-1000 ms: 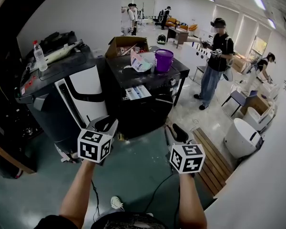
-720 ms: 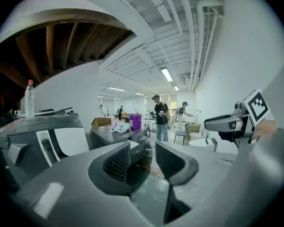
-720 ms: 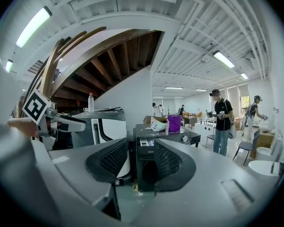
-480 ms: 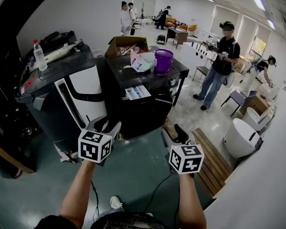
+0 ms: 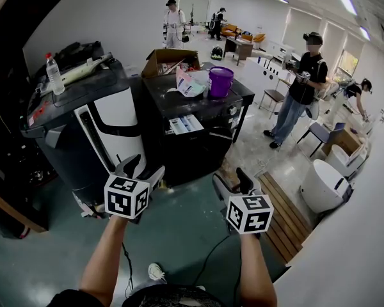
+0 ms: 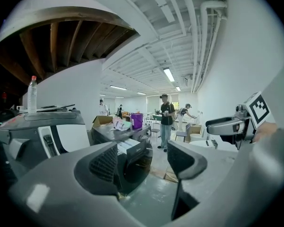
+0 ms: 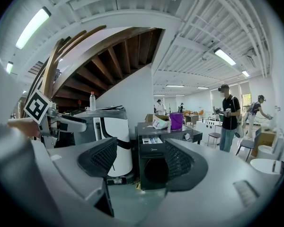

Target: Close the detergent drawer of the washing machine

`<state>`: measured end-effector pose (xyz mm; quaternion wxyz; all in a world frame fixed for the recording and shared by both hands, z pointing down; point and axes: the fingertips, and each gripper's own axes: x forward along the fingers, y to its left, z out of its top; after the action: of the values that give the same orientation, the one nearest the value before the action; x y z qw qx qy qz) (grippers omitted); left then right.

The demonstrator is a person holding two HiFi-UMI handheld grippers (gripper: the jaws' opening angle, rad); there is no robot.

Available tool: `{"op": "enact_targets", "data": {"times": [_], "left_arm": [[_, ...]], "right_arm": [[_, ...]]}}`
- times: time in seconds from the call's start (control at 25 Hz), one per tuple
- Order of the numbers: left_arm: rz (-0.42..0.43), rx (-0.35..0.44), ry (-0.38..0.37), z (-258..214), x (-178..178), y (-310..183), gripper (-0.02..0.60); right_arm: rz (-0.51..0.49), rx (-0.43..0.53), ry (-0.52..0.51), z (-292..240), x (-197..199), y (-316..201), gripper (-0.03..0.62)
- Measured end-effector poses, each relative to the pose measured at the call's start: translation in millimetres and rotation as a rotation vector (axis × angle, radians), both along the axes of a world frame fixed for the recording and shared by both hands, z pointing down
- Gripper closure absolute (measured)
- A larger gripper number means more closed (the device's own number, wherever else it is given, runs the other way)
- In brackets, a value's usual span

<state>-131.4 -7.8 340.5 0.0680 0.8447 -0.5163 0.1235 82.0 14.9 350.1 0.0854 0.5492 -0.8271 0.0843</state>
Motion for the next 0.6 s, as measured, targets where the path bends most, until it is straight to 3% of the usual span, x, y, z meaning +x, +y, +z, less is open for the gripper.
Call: {"op": "enact_targets", "data": {"times": [0.28,0.6], "left_arm": [[-0.004,-0.029,0.021,7,-6,1,0.201],[0.011,0.001,0.028,4,-14,1,0.174]], "right_arm": [[-0.011,-0.001,0.004,2,-5,3,0.22],[-0.008,-0.004,-0.008,2,-10,-1,0.157]]}}
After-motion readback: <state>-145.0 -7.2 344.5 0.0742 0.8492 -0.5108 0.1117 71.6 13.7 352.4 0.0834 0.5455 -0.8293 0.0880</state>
